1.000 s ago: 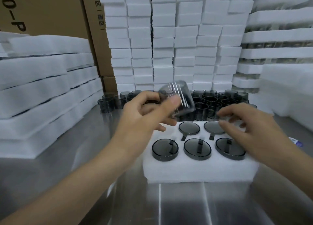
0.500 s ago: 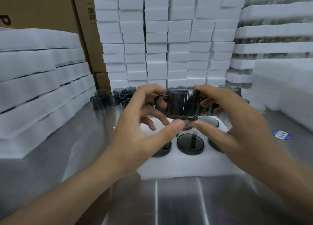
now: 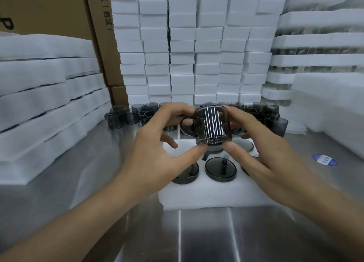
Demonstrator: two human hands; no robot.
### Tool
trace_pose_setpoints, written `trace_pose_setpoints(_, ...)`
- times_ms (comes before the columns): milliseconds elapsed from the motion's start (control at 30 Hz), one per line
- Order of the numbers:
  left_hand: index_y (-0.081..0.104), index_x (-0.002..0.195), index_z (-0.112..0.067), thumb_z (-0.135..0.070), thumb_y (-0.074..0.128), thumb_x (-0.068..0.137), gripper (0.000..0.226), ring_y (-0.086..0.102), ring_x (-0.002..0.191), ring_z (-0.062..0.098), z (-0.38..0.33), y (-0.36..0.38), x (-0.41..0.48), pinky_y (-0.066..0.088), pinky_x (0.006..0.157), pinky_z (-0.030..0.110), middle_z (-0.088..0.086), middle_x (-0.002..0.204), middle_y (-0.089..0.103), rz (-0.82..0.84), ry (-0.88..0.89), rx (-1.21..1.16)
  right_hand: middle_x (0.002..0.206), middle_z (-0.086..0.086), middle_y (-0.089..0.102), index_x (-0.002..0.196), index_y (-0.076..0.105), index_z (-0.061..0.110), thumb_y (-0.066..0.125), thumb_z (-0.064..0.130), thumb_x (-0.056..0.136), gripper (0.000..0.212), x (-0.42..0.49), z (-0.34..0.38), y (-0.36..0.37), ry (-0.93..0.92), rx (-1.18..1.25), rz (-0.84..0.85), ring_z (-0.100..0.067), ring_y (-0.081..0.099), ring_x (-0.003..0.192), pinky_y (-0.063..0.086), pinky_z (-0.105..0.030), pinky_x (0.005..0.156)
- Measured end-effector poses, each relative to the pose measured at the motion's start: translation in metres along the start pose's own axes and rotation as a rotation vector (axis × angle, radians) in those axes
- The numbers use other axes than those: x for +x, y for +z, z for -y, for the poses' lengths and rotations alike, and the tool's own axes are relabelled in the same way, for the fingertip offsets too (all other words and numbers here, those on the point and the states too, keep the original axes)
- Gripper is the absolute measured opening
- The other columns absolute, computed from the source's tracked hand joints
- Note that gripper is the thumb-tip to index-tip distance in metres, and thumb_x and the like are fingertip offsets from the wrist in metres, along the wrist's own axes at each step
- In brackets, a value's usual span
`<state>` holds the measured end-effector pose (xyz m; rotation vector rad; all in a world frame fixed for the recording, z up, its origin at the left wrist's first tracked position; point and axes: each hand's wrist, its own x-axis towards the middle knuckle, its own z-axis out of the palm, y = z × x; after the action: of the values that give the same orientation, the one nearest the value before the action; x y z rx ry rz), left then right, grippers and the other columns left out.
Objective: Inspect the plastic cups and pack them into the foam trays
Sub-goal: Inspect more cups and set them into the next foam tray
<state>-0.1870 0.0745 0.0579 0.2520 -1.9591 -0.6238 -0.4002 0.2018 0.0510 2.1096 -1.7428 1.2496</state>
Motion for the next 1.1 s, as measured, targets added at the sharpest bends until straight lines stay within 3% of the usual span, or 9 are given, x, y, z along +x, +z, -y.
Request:
trace_pose_setpoints(100,0.058,0.131,-0.035,-0.024,0.088,0.084,0.057,0.063,0.132,0.016,-0.003,0.001,-0.002,0.057,0.082,0.029,-0.017,0.131,0.068,-0.021,0.043,0.050,0.148,0.031,0.049,0.159,0.032,0.049,0.056,0.059,0.102,0.063,-0.001,-0.003,0.002,0.036,-0.009,-0.035,-0.002,0.048,0.140,0.051,-0.029,0.098)
trace_pose_setpoints(267,0.053,0.138,-0.037,-0.024,0.091,0.079,0.071,0.063,0.130,0.020,-0.010,0.003,-0.004,0.051,0.092,0.029,-0.015,0.130,0.068,-0.005,0.142,0.182,0.142,0.027,0.051,0.158,0.037,0.044,0.069,0.052,0.090,0.075,0.001,0.003,0.002,-0.018,-0.074,-0.078,-0.006,0.052,0.136,0.047,-0.022,0.101)
trace_pose_setpoints(400,0.061,0.137,-0.020,-0.015,0.093,0.079,0.066,0.061,0.126,0.016,-0.013,0.006,-0.006,0.043,0.099,0.016,-0.012,0.130,0.066,0.030,0.237,0.240,0.136,0.026,0.055,0.148,0.052,0.039,0.071,0.040,0.089,0.062,0.001,0.009,0.005,-0.040,-0.138,-0.067,-0.003,0.052,0.132,0.044,-0.019,0.104)
trace_pose_setpoints(567,0.060,0.139,-0.020,-0.019,0.093,0.082,0.065,0.061,0.127,0.014,-0.011,0.008,-0.007,0.045,0.102,0.020,-0.013,0.134,0.064,0.053,0.304,0.237,0.128,0.027,0.058,0.140,0.056,0.039,0.072,0.033,0.086,0.056,0.000,0.013,0.006,-0.043,-0.120,-0.075,-0.001,0.056,0.125,0.041,-0.012,0.098)
trace_pose_setpoints(700,0.056,0.143,-0.036,-0.042,0.080,0.088,0.060,0.059,0.138,0.021,-0.009,0.004,-0.005,0.054,0.100,0.036,-0.012,0.143,0.063,0.069,0.070,0.003,0.127,0.026,0.060,0.136,0.056,0.038,0.077,0.031,0.085,0.055,0.000,0.013,0.004,-0.042,-0.042,-0.162,-0.001,0.059,0.120,0.045,-0.009,0.093)
trace_pose_setpoints(833,0.064,0.142,-0.033,-0.038,0.080,0.089,0.056,0.069,0.128,0.018,-0.003,-0.004,0.005,0.060,0.101,0.041,-0.007,0.134,0.074,0.162,-0.191,-0.268,0.131,0.030,0.057,0.135,0.054,0.044,0.076,0.037,0.086,0.054,0.000,0.012,0.004,-0.042,-0.065,-0.179,-0.002,0.058,0.122,0.046,-0.012,0.094)
trace_pose_setpoints(900,0.068,0.136,-0.031,-0.038,0.085,0.083,0.056,0.073,0.120,0.019,0.001,-0.005,0.008,0.060,0.102,0.039,-0.007,0.127,0.078,0.129,-0.229,-0.271,0.134,0.031,0.055,0.139,0.050,0.048,0.072,0.045,0.088,0.056,0.000,0.011,0.005,-0.026,-0.098,-0.157,0.002,0.055,0.124,0.046,-0.010,0.094)
trace_pose_setpoints(1000,0.076,0.124,-0.026,-0.032,0.092,0.077,0.049,0.076,0.113,0.018,0.009,-0.010,0.012,0.061,0.097,0.031,-0.004,0.120,0.080,0.000,-0.275,-0.292,0.132,0.028,0.057,0.149,0.043,0.048,0.073,0.038,0.090,0.066,0.000,0.005,0.006,0.029,-0.114,-0.139,-0.002,0.056,0.124,0.047,-0.017,0.097)
trace_pose_setpoints(1100,0.083,0.107,-0.028,-0.022,0.090,0.079,0.030,0.078,0.103,0.016,0.018,-0.016,0.015,0.060,0.089,0.024,-0.004,0.108,0.082,-0.096,-0.348,-0.271,0.125,0.027,0.058,0.148,0.046,0.046,0.068,0.032,0.094,0.060,0.001,-0.002,0.002,0.067,-0.122,-0.178,-0.001,0.057,0.118,0.044,-0.019,0.097)
